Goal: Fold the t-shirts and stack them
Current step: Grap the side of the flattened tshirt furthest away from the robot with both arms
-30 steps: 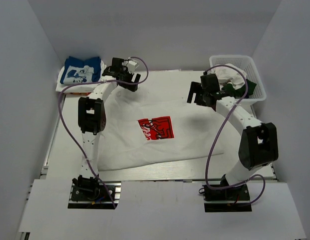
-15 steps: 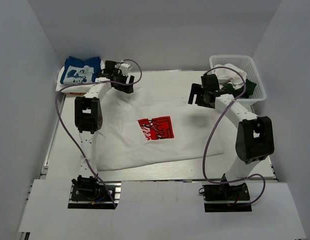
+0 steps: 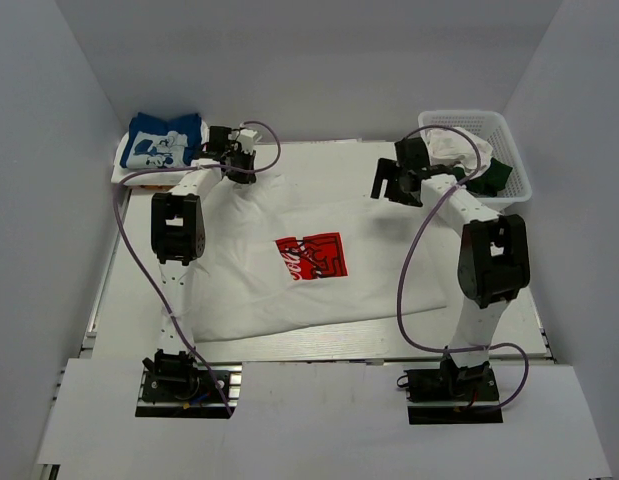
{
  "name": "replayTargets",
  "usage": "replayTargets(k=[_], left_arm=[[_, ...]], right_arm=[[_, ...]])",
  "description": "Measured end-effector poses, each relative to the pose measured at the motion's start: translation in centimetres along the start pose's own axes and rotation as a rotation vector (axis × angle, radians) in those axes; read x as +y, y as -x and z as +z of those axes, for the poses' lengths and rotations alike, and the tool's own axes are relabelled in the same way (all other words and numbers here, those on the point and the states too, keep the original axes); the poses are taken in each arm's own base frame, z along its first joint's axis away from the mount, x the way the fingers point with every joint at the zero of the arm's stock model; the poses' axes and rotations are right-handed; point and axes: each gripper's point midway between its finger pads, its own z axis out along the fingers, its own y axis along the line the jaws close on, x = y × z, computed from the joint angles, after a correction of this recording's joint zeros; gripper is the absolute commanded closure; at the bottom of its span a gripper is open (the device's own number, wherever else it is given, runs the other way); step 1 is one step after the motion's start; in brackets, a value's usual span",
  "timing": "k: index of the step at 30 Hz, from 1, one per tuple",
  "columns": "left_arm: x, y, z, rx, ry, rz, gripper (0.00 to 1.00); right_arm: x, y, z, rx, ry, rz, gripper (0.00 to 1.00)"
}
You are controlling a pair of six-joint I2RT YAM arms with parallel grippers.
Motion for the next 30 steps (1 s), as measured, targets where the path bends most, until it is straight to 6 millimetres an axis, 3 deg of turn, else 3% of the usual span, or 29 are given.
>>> replayTargets(k=[12, 19, 22, 27, 30], left_arm=[[0.0, 2.8, 0.5, -0.116, -0.005, 0.002, 1.00], [-0.5, 1.6, 1.2, -0.129, -0.033, 0.008, 1.00], [-1.0, 1.1, 1.0, -0.128, -0.051, 0.011, 1.00], [-1.9, 2.0, -0.1, -0.162, -0.083, 0.036, 1.00], [-2.3, 3.0, -0.9, -0.188, -0.097, 0.055, 1.00]], right_arm=[[-0.6, 3.6, 6.0, -0.025, -0.152, 0.087, 0.10], [-2.0, 3.8, 10.5, -0.019, -0.264, 0.114, 0.10], [-2.8, 2.9, 11.3, -0.002, -0.304, 0.120, 0.10], [-3.3, 2.6, 11.8, 0.001, -0.328, 0.135, 0.10], [-3.4, 2.6, 11.8, -0.001, -0.329, 0.137, 0.21]])
